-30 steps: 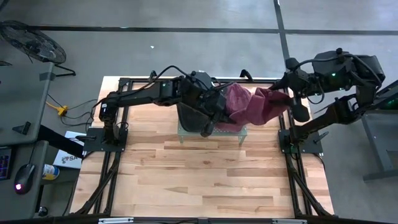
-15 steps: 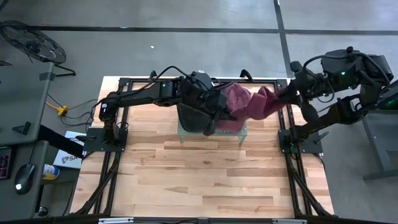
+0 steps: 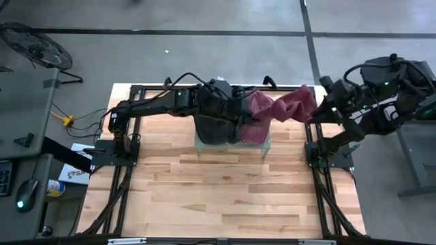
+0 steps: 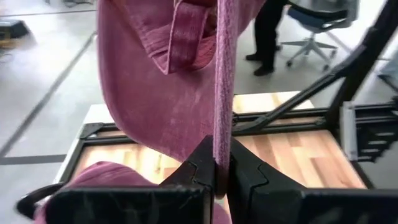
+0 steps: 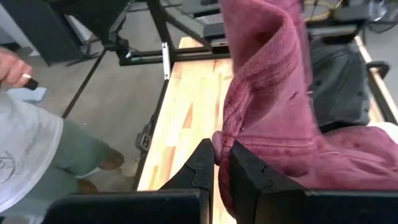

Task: Pick & Place hat
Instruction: Stack the red cap on top of the red cap on the shelf

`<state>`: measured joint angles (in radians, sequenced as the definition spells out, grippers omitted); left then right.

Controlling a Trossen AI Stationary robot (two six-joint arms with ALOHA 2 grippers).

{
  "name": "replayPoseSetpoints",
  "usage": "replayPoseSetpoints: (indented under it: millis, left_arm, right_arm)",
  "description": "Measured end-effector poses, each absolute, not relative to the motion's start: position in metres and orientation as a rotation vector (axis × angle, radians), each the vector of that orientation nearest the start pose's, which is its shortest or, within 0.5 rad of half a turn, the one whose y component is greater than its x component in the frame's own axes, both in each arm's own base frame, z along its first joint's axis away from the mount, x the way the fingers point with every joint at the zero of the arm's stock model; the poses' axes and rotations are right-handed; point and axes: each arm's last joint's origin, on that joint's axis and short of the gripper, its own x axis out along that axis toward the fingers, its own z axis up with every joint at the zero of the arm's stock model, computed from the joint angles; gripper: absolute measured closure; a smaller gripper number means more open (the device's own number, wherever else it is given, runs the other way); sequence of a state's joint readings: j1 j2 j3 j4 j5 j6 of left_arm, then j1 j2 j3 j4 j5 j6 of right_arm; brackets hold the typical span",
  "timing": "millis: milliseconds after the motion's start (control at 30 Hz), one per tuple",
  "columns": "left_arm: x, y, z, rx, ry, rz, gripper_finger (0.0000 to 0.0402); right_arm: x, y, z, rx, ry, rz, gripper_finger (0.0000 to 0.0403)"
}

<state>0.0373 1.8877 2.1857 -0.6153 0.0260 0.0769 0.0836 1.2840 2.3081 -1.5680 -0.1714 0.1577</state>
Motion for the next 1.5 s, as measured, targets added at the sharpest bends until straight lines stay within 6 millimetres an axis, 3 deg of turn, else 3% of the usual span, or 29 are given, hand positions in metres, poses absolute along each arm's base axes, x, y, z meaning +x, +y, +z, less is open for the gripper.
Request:
replayPoseSetpoints:
  millis: [267,500,800,933,1033,1267,1500]
  left_arm:
    - [0.404,0.014,0.453,0.105,0.358,-0.044,0.0388]
    - [0.392,0.015,0.467,0.201,0.319,-0.003,0.0374]
    - [0.381,0.013,0.481,0.247,0.260,-0.035,0.0217]
    - [0.371,0.013,0.489,0.248,0.250,-0.031,0.0166]
    - [0.361,0.014,0.498,0.253,0.233,0.016,0.0150]
    - [0.337,0.014,0.507,0.246,0.283,0.111,0.0153]
    - [0.296,0.015,0.523,0.260,0.319,0.182,0.0154]
  right_arm:
    - [0.099,0.013,0.552,0.169,0.506,0.201,0.0387]
    - [0.098,0.014,0.556,0.159,0.455,0.221,0.0387]
    - [0.099,0.014,0.561,0.143,0.407,0.242,0.0387]
    - [0.101,0.014,0.564,0.128,0.364,0.247,0.0387]
    - [0.106,0.015,0.567,0.126,0.330,0.247,0.0387]
    - [0.142,0.018,0.561,0.118,0.389,0.244,0.0387]
    - [0.173,0.020,0.550,0.109,0.473,0.220,0.0387]
